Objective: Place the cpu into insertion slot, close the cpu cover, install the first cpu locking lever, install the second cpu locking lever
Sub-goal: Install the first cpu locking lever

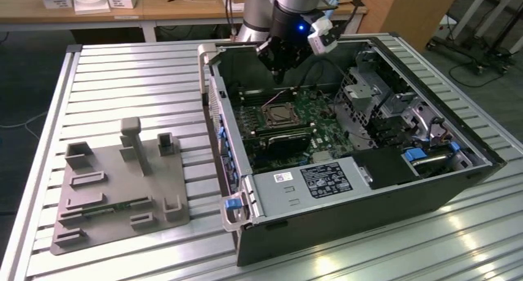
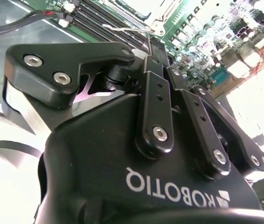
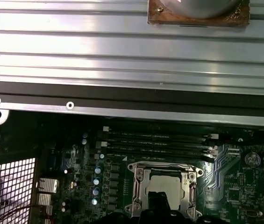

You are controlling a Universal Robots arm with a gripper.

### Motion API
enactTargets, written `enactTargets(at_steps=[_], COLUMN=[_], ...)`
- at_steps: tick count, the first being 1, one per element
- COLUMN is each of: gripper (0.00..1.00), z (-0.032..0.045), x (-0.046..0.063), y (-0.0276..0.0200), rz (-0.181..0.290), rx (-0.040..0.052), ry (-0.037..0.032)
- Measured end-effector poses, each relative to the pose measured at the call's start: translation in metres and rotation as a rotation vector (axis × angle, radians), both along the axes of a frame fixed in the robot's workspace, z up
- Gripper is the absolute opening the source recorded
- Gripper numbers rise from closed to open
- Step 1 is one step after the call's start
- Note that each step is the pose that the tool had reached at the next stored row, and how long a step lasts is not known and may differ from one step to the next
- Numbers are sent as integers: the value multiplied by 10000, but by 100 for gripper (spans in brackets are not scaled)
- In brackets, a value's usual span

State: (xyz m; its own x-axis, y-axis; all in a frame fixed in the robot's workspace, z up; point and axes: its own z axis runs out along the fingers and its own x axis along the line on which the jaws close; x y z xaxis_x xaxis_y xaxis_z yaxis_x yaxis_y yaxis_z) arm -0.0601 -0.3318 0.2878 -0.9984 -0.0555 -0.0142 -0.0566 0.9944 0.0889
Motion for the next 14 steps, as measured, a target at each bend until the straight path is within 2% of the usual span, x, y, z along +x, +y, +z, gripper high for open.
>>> enactTargets(at_steps=[14], gripper=[10], z=[-258], x=[0], y=[95], rz=[0], rx=[1], ry=[0])
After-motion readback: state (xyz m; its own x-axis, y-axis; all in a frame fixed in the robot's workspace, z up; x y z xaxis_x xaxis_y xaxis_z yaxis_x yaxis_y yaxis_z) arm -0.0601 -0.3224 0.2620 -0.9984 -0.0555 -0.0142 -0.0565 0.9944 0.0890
